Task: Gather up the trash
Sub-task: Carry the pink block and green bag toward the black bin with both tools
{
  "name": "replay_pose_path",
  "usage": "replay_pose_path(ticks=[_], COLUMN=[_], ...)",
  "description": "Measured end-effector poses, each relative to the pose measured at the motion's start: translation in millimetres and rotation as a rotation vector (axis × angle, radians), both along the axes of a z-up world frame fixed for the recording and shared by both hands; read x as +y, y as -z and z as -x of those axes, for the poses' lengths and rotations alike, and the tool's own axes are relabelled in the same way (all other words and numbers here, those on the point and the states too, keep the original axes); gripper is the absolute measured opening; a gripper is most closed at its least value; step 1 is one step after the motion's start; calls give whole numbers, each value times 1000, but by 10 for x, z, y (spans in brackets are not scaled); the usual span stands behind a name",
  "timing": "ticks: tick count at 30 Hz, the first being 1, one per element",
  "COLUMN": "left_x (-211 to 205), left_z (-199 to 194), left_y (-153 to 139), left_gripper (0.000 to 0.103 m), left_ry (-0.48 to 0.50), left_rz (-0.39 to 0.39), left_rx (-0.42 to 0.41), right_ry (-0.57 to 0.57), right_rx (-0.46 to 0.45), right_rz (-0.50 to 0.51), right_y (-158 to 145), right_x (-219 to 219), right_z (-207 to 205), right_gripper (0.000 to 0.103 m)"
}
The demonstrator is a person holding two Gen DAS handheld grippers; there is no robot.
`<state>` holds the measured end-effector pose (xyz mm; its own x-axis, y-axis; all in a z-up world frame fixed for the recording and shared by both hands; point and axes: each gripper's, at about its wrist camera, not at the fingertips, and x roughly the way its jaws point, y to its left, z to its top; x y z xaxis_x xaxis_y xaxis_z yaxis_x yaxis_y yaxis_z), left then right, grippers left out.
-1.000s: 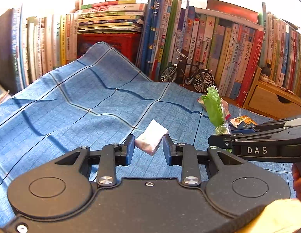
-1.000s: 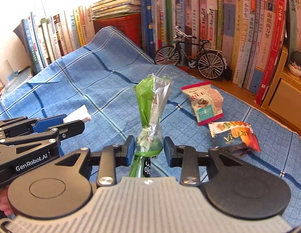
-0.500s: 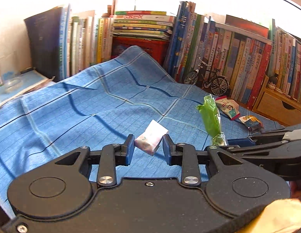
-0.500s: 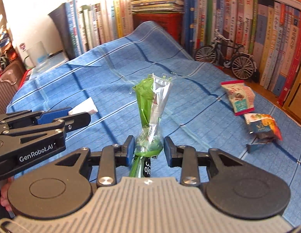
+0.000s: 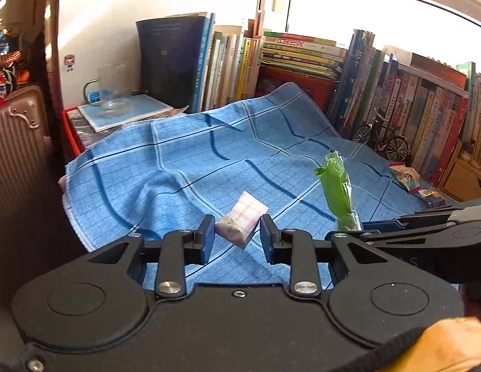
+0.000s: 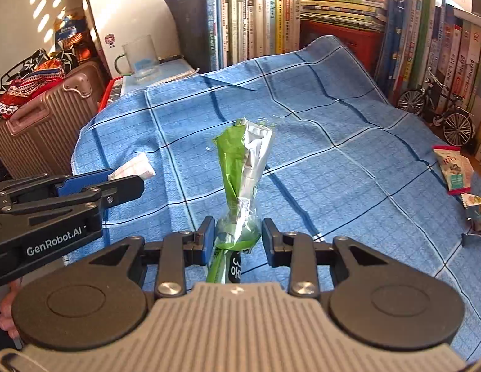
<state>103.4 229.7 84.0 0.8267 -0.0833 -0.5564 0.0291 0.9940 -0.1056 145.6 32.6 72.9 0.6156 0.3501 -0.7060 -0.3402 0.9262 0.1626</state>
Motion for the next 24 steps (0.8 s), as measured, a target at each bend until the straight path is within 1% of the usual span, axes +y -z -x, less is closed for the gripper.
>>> replay_pose_path(ticks=[13, 18, 24], left_x=[679, 873, 1061], left_z=[816, 1128, 1488], left_y=[-46, -25, 23], left_gripper=[29, 29, 29], left_ry=[-198, -262, -331], left_rz=[0, -2, 4], left_rx=[8, 21, 39], right_ry=[-208, -282, -344], right_rx=[-8, -14, -12], right_rz=[-4, -10, -19], right_y=[-94, -140, -156], right_x=[726, 977, 1213], right_z=[479, 680, 899], right_gripper=[38, 38, 38])
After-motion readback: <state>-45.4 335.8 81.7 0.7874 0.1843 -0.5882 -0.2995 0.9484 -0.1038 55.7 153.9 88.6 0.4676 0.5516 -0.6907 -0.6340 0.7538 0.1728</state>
